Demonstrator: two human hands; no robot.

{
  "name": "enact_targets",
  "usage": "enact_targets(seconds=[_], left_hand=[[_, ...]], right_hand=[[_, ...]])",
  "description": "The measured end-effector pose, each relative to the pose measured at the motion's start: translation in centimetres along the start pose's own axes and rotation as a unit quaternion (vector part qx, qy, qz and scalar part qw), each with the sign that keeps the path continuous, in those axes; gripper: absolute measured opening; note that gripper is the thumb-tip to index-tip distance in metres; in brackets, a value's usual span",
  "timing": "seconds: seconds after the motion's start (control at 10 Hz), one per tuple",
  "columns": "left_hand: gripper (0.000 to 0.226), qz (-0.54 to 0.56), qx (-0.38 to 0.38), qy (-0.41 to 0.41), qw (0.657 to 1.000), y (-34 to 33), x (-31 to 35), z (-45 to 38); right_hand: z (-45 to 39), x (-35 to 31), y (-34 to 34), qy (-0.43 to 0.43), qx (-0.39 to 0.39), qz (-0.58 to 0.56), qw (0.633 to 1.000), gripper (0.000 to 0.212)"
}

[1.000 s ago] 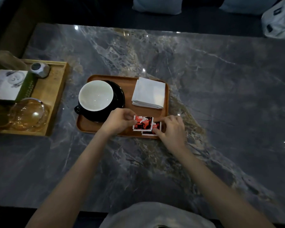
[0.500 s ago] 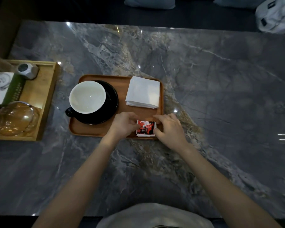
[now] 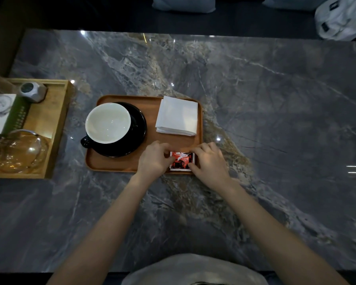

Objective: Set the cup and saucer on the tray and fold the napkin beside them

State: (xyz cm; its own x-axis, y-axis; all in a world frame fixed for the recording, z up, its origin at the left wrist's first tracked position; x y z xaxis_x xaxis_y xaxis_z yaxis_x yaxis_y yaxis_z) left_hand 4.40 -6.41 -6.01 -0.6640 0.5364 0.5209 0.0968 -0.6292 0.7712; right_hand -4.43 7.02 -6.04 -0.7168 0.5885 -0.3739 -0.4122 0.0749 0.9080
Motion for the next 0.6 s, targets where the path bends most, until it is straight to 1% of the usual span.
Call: enact_targets(seconds=[0.2, 0.3, 0.4, 0.5, 0.6], left_hand=[[0.022, 0.004, -0.01, -0.006, 1.0, 0.3, 0.0, 0.1], [0.023, 0.006, -0.057, -0.008, 0.998, 0.9, 0.1, -0.2], [0.032, -0.007, -0.122, -0.005, 0.993, 1.8, 0.4, -0.8], [0.04, -0.016, -0.153, -0.01, 0.988, 3.9, 1.7, -1.0], [0.038, -0.032, -0.119, -0.019, 0.992, 6.8, 3.9, -1.5]], right_hand=[[0.2, 0.0, 0.0, 0.007, -0.002, 0.012, 1.0, 0.038], [-0.1, -0.1, 0.6, -0.002, -0.011, -0.009, 1.0, 0.037], [-0.7, 0.2, 1.8, -0.034, -0.005, -0.055, 0.998, 0.031], [-1.2, 0.4, 3.9, -0.097, 0.02, -0.164, 0.982, 0.02], [-1.3, 0.6, 6.7, -0.152, 0.099, -0.4, 0.898, 0.012]])
Point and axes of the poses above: each hand's wrist, its own z-axis away from the middle knuckle, its own y-axis out of the back of the hand, x = y × z, the point moved 1 cm from there along -z, towards the middle knuckle, and after that the axes turned 1 degree about -x, right-handed, at the moved point
